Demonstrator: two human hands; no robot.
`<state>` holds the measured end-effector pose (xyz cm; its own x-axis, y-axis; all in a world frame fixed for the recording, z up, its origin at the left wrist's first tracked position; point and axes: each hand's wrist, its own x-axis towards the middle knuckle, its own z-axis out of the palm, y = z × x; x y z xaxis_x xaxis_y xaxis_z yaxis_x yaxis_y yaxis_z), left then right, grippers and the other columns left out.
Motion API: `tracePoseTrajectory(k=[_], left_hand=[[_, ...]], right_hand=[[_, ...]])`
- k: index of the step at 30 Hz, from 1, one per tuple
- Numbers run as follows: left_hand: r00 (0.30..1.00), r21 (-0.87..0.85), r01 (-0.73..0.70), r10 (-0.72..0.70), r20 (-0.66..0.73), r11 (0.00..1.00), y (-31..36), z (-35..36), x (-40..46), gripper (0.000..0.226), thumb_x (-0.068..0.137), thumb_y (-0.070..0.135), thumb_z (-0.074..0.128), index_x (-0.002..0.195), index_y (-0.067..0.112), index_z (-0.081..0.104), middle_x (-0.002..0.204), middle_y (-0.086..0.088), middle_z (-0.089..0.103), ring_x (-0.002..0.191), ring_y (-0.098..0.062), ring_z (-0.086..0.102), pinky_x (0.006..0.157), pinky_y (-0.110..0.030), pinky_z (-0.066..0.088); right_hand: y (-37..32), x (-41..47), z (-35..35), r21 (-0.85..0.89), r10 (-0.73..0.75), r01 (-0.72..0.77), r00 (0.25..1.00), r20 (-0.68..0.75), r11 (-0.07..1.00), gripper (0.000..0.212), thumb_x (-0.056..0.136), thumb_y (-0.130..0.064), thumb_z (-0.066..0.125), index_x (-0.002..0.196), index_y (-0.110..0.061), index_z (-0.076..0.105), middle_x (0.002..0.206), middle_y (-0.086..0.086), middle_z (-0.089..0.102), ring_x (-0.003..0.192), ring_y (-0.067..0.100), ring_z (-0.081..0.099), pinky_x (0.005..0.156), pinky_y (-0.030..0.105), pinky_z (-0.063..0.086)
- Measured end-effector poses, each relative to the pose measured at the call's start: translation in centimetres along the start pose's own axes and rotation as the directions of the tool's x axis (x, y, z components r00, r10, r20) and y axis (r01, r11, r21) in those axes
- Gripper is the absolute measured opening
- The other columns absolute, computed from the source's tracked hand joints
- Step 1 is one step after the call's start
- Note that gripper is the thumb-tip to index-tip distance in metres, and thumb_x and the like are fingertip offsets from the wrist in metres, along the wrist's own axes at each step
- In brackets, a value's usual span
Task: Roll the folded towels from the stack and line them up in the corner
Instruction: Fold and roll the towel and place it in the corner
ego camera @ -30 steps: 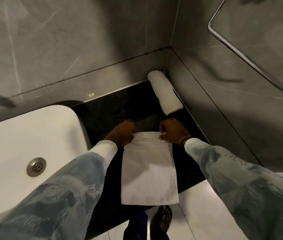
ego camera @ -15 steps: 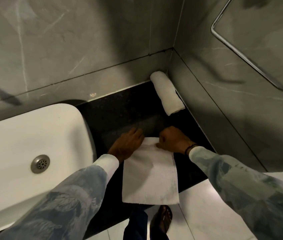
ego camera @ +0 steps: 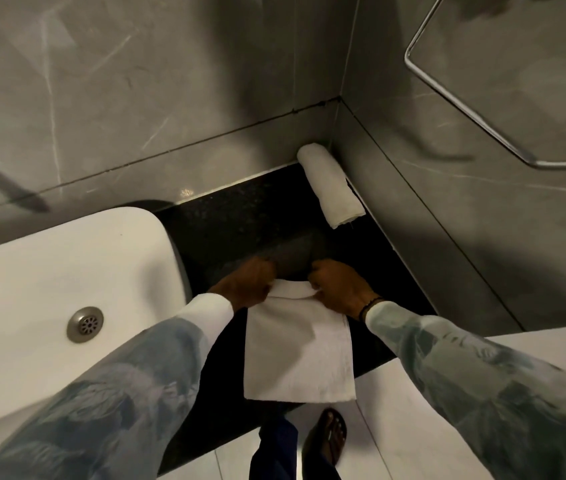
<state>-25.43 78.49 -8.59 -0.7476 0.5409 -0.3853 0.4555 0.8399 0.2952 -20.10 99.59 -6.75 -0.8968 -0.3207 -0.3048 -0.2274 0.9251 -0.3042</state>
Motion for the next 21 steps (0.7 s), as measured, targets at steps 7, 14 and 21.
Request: tracePoseTrajectory(k=[7, 14, 21], left_hand=[[0.998, 0.107, 0.049, -0.045, -0.044, 0.993, 1.3, 0.8, -0.4, 0.039, 0.087, 0.014, 0.058, 0.126, 0.01, 0.055, 0.132, -0.016, 0.054, 0.115, -0.034, 0.056, 0.097, -0.043, 0.048], [0.951, 0.257, -0.16, 0.218, -0.22, 0.953, 1.9, 3.5, -4.8, 0.054, 0.062, 0.014, 0.081, 0.111, 0.006, 0.061, 0.109, -0.019, 0.066, 0.087, -0.033, 0.07, 0.073, -0.038, 0.059], [0.994, -0.114, -0.037, 0.024, -0.106, 0.993, 1.6, 2.5, -6.4, 0.039, 0.081, 0.022, 0.06, 0.118, 0.011, 0.054, 0.119, -0.013, 0.058, 0.105, -0.029, 0.058, 0.089, -0.032, 0.047]], right_hand=[[0.2, -0.2, -1.3, 0.203, 0.145, -0.171, 0.98, 0.137, 0.964, 0.019, 0.08, -0.03, 0.077, 0.086, -0.012, 0.074, 0.101, 0.004, 0.069, 0.092, 0.021, 0.064, 0.081, 0.028, 0.051], [0.3, -1.0, -0.5, 0.287, 0.198, -0.246, 0.962, 0.188, 0.926, 0.041, 0.063, -0.026, 0.089, 0.099, -0.02, 0.07, 0.096, -0.003, 0.065, 0.088, 0.015, 0.063, 0.076, 0.023, 0.05], [-0.9, -3.9, 2.5, 0.05, -0.086, 0.087, 0.996, -0.015, 0.995, 0.026, 0.082, -0.02, 0.067, 0.108, -0.015, 0.066, 0.118, 0.007, 0.057, 0.105, 0.027, 0.056, 0.09, 0.035, 0.05]])
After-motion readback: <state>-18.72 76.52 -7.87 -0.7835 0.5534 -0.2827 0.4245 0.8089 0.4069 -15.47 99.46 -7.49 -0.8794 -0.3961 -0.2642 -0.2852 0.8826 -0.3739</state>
